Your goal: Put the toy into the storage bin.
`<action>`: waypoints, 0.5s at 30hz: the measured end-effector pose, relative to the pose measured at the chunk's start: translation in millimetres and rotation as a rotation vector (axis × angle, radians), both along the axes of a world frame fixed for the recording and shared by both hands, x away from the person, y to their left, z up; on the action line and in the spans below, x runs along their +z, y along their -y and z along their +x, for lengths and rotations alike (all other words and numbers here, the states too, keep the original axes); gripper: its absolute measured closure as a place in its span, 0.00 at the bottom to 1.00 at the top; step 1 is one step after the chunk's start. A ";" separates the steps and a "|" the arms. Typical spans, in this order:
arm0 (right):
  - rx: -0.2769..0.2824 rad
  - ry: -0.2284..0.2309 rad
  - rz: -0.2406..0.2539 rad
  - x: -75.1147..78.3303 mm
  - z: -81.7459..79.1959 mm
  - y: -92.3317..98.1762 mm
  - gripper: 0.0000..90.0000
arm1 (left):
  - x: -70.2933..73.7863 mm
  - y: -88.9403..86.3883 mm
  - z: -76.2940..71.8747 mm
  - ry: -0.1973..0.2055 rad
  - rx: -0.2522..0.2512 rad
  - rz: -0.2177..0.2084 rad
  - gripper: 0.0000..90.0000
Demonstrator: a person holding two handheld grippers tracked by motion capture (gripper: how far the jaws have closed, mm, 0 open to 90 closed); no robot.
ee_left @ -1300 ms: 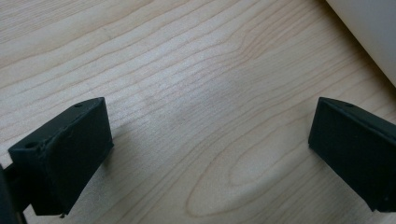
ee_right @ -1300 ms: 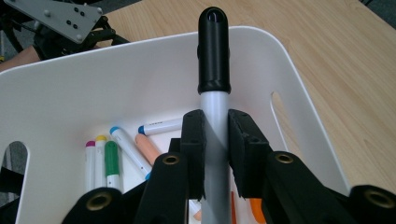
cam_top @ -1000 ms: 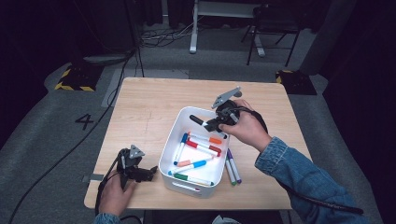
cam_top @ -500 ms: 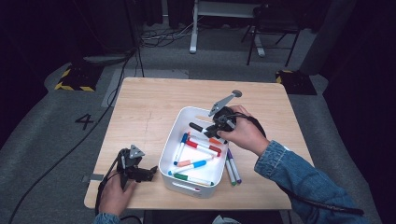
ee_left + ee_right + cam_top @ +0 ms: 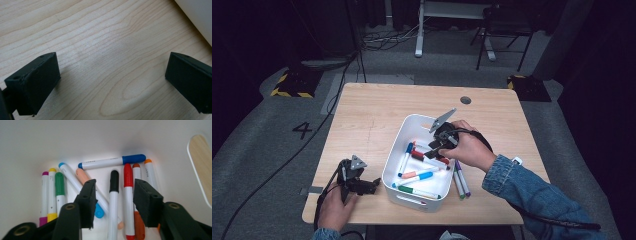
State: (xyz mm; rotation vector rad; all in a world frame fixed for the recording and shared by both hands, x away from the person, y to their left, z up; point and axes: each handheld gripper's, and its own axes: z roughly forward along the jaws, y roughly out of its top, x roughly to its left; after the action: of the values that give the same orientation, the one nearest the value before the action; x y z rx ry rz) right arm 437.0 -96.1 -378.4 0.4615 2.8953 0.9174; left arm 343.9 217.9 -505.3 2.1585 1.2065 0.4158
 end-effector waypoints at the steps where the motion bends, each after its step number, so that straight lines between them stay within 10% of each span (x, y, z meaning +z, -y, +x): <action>1: -0.002 -0.001 -0.004 1.5 -2.1 0.5 0.59 | -0.1 0.0 0.0 -0.001 0.000 -0.001 0.00; 15: -0.061 0.032 0.096 34.9 -18.1 36.5 0.55 | -0.1 0.0 0.0 -0.001 -0.001 -0.001 0.00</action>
State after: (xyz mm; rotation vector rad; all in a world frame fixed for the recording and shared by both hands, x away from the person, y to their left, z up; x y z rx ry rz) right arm 418.9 -132.6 -343.5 0.5343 2.8017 1.0476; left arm 343.8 217.9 -505.4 2.1586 1.2062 0.4141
